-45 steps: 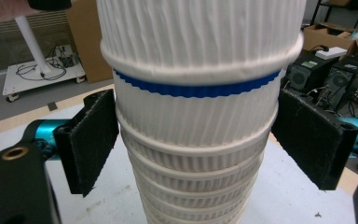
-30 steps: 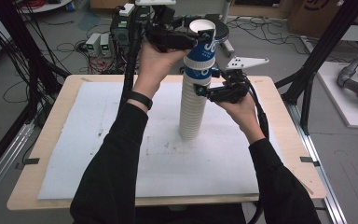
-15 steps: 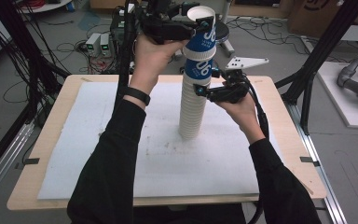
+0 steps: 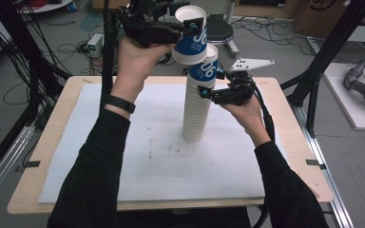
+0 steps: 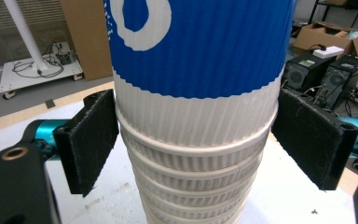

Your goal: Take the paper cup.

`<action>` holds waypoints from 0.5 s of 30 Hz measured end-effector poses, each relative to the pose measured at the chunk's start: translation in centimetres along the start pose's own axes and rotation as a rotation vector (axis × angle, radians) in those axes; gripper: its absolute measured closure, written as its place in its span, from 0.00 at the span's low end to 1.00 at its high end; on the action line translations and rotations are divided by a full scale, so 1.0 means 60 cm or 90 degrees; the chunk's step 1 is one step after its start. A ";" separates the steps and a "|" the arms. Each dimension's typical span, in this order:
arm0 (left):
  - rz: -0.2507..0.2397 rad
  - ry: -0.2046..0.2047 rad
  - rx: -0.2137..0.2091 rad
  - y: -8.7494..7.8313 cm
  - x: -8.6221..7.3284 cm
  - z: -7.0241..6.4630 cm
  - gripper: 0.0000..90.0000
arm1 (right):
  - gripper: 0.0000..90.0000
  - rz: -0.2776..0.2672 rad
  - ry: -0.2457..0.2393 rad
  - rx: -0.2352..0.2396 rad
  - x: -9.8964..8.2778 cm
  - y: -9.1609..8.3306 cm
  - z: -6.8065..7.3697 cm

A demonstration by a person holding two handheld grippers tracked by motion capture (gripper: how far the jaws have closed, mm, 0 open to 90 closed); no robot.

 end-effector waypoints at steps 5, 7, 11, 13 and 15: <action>0.003 -0.006 0.003 -0.034 -0.010 -0.009 0.34 | 0.17 0.000 0.001 -0.002 0.000 0.000 0.001; 0.007 -0.003 0.002 -0.056 -0.012 -0.017 0.34 | 0.17 -0.001 -0.002 -0.004 0.000 0.001 0.001; 0.007 -0.002 -0.006 -0.077 -0.021 -0.032 0.34 | 0.17 0.002 -0.002 -0.008 0.000 -0.002 0.002; 0.011 0.000 -0.008 -0.080 -0.025 -0.037 0.34 | 0.17 0.002 -0.003 -0.010 0.000 -0.003 0.002; 0.022 0.001 -0.014 -0.086 -0.041 -0.049 0.34 | 0.17 0.002 -0.003 -0.012 0.000 -0.002 0.003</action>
Point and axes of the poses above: each handheld gripper's, and its own axes: y roughly forward along the jaws, x roughly out of its top, z roughly to its left, the point moved 1 cm from there along y, roughly forward along the jaws, and after that the axes turned 14 degrees about y, right-handed, at the moved point
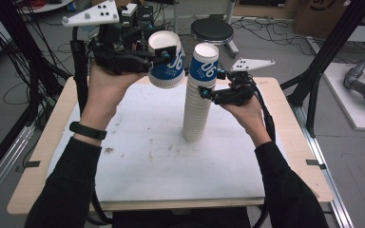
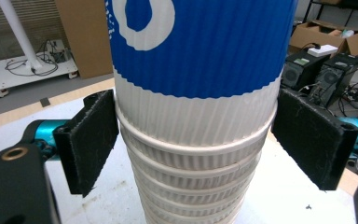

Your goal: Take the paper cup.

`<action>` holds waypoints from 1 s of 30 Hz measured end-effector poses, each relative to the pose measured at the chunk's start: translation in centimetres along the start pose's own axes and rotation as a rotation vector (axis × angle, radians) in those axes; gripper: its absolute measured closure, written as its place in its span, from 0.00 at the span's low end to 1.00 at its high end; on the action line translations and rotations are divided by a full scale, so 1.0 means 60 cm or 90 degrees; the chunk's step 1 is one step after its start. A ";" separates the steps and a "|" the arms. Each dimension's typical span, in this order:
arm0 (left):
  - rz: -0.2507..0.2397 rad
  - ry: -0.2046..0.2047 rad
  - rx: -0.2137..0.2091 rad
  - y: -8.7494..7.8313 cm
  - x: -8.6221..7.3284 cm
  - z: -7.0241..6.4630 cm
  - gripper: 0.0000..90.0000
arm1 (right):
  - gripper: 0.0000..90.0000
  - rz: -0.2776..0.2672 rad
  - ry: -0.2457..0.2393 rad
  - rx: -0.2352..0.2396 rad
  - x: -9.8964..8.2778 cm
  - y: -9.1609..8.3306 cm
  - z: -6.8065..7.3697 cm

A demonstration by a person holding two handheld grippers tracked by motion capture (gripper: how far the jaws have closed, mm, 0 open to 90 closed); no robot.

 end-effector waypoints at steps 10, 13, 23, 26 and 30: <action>0.032 -0.010 -0.008 -0.017 -0.062 -0.028 0.34 | 0.17 0.003 0.004 0.008 0.000 -0.012 0.000; 0.038 -0.014 -0.008 -0.023 -0.078 -0.038 0.34 | 0.17 0.006 -0.007 -0.007 -0.002 -0.018 0.003; 0.072 -0.013 -0.006 -0.037 -0.137 -0.065 0.34 | 0.17 -0.004 -0.010 -0.019 -0.021 -0.050 0.008; 0.068 -0.023 0.001 -0.045 -0.156 -0.068 0.34 | 0.17 -0.013 -0.016 -0.011 -0.030 -0.061 0.015; 0.066 -0.028 0.001 -0.050 -0.169 -0.072 0.34 | 0.17 -0.019 -0.014 -0.006 -0.040 -0.070 0.023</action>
Point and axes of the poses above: each handheld gripper's, and its own axes: y roughly forward along the jaws, x roughly out of its top, z roughly to its left, the point moved 1 cm from there along y, roughly forward along the jaws, and after that the axes turned 14 degrees about y, right-handed, at the moved point
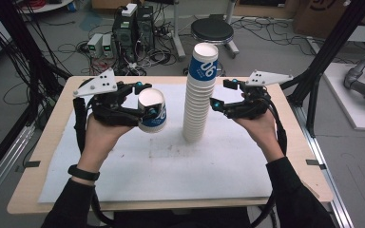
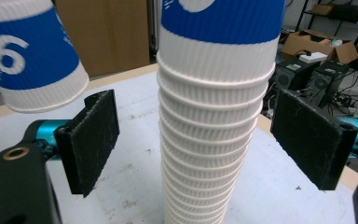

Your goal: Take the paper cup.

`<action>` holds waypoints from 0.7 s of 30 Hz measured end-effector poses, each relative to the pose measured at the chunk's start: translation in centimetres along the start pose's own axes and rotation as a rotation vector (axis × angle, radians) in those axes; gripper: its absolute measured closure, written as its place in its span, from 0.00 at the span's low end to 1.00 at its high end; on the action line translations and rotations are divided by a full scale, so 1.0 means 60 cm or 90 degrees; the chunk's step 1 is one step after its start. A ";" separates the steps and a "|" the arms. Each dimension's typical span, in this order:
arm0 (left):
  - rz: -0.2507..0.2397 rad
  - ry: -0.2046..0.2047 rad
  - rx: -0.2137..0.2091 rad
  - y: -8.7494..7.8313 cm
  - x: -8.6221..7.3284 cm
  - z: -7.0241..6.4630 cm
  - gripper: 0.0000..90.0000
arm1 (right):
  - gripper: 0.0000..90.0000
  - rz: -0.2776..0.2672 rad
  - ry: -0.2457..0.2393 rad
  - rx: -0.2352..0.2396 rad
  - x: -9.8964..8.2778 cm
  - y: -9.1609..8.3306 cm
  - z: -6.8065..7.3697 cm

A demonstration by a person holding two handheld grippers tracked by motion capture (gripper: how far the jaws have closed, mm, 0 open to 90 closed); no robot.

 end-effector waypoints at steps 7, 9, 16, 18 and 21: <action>-0.005 -0.009 -0.002 -0.002 -0.025 -0.008 0.34 | 0.17 -0.013 0.002 0.007 -0.021 -0.017 0.005; 0.002 -0.015 -0.002 0.000 -0.035 -0.009 0.34 | 0.17 -0.015 0.005 0.007 -0.025 -0.020 0.005; 0.005 -0.028 -0.009 0.005 -0.052 -0.017 0.34 | 0.17 -0.021 0.022 0.024 -0.055 -0.027 0.014; 0.006 -0.026 -0.009 0.005 -0.055 -0.017 0.34 | 0.17 -0.028 0.024 0.027 -0.063 -0.028 0.017; 0.002 -0.031 -0.006 0.002 -0.060 -0.017 0.34 | 0.17 -0.031 0.024 0.022 -0.070 -0.026 0.017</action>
Point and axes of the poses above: each handheld gripper's, and its own axes: y roughly forward along the jaws, x roughly out of its top, z roughly to its left, the point moved 1 cm from there along y, roughly forward along the jaws, and after that the axes turned 14 degrees about y, right-handed, at the moved point
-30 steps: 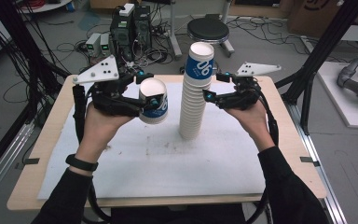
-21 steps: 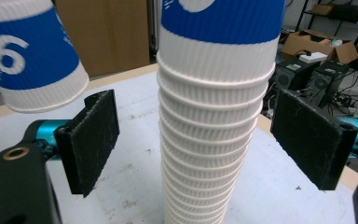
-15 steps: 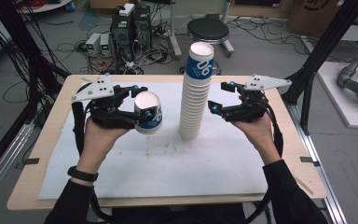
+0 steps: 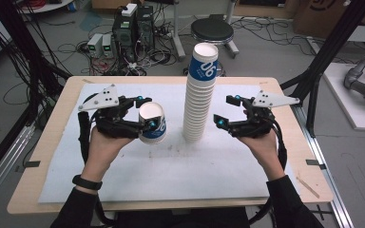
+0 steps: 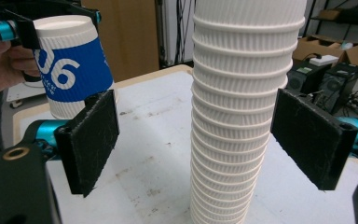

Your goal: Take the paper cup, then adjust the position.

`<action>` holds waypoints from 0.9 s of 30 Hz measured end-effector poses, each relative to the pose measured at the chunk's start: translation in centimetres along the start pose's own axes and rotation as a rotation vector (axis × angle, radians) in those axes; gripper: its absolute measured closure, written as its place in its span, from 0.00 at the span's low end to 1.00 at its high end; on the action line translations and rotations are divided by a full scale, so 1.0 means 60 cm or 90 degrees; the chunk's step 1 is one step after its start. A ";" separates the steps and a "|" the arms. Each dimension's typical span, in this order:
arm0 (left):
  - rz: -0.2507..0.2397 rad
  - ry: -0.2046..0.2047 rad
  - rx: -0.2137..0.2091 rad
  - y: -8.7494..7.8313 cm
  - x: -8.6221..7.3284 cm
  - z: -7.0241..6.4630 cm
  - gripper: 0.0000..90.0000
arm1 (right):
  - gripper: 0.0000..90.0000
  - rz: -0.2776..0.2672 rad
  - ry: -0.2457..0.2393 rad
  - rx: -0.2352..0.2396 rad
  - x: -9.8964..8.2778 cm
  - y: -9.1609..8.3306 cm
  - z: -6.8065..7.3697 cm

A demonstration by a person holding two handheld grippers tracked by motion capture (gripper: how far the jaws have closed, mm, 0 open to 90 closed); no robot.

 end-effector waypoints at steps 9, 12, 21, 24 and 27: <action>0.002 -0.007 -0.010 0.002 -0.018 -0.012 0.34 | 0.17 0.005 0.021 -0.003 -0.019 -0.003 -0.012; 0.004 -0.010 -0.015 0.005 -0.019 -0.013 0.34 | 0.17 0.003 0.020 -0.001 -0.020 -0.006 -0.010; -0.017 -0.021 -0.012 0.005 -0.018 -0.009 0.34 | 0.17 0.011 0.010 0.008 -0.023 -0.004 -0.007; -0.023 -0.027 -0.014 0.008 -0.018 -0.009 0.34 | 0.17 0.015 0.010 0.018 -0.025 -0.004 -0.007; -0.021 -0.026 -0.020 0.014 -0.018 -0.011 0.34 | 0.17 0.019 0.012 0.039 -0.026 -0.004 -0.004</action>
Point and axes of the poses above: each handheld gripper's, and its own axes: y roughly forward along the jaws, x roughly out of its top, z roughly to its left, the point moved 1 cm from there along y, roughly forward along the jaws, and after that the axes turned 14 degrees about y, right-handed, at the moved point
